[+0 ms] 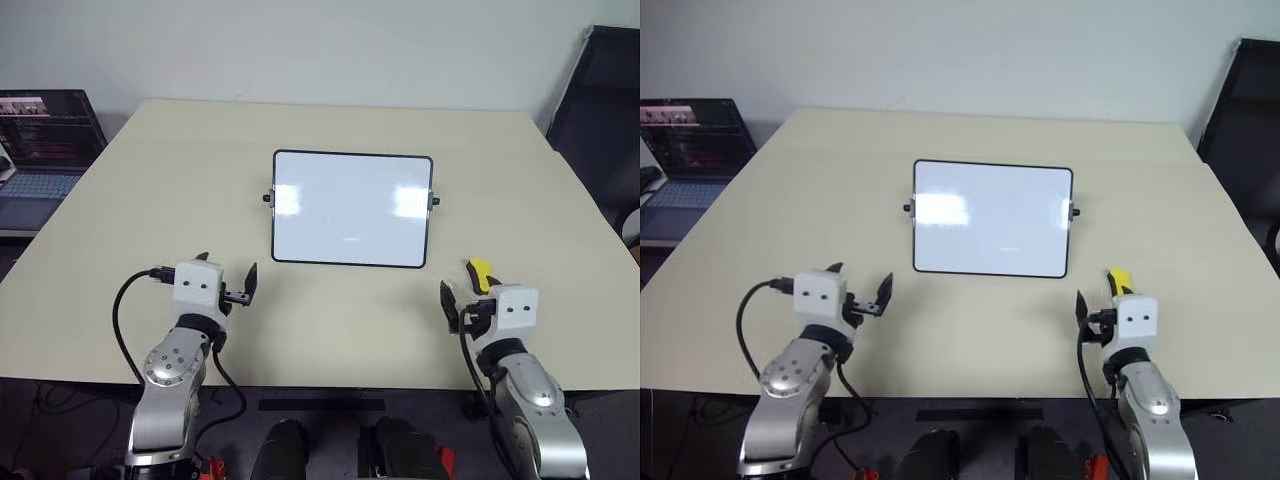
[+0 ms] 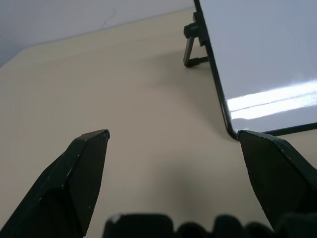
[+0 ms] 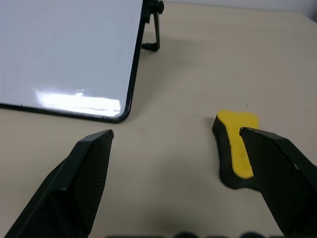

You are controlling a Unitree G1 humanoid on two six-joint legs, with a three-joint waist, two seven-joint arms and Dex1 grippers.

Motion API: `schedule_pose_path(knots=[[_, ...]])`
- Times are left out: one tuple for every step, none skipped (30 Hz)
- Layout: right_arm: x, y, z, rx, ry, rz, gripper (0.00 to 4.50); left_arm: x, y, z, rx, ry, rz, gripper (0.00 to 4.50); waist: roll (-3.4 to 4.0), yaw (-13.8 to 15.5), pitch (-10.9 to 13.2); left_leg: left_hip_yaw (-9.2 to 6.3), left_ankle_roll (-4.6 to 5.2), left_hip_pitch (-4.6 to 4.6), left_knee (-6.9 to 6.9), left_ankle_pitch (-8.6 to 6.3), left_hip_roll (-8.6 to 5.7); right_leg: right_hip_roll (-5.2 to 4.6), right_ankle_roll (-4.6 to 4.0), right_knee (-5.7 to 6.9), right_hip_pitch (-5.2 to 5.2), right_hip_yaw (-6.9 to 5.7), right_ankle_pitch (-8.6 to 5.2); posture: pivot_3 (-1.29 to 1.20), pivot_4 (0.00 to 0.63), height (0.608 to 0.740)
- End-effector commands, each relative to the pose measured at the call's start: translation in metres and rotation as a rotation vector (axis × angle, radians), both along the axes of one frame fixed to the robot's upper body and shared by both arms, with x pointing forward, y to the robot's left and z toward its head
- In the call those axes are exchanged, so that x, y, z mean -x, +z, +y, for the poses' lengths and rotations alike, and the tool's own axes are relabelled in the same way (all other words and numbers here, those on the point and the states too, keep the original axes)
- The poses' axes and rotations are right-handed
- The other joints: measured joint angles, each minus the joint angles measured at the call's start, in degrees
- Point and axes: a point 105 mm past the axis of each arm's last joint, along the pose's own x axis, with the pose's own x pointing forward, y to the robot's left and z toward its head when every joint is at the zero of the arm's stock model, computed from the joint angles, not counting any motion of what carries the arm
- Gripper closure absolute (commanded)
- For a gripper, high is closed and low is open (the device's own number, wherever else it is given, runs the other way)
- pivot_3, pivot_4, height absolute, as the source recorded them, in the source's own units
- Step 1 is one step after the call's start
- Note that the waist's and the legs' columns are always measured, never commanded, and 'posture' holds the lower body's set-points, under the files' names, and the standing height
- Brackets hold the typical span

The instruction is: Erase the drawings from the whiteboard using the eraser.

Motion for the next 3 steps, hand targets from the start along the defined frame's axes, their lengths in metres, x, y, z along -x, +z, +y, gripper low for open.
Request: schedule_pose_path(knots=[[0.0001,0.0175,0.0081,-0.007,0.038,-0.061,0.04,0.0015,0.0118,-0.0019,-0.003,0.020,-0.058,0.00,0.00,0.0,0.0,-0.01,0.00,0.00,0.01,0.00,0.00,0.00,0.01,0.00,0.00,0.01,0.00,0.00,0.150,0.740],[-0.0015,0.0197,0.0099,-0.005,0.049,-0.068,0.04,0.0000,0.0133,-0.0030,0.002,0.023,-0.064,0.00,-0.01,0.0,0.0,0.00,0.00,0.00,0.02,0.00,-0.01,0.00,0.02,0.00,0.00,0.02,0.01,0.00,0.150,0.740],[-0.0027,0.0214,0.0108,-0.001,0.056,-0.073,0.04,-0.0013,0.0147,-0.0039,0.006,0.025,-0.071,0.00,-0.01,0.0,0.0,0.00,0.00,0.01,0.04,0.00,-0.02,0.00,0.04,0.00,0.01,0.01,0.02,0.00,0.150,0.740]])
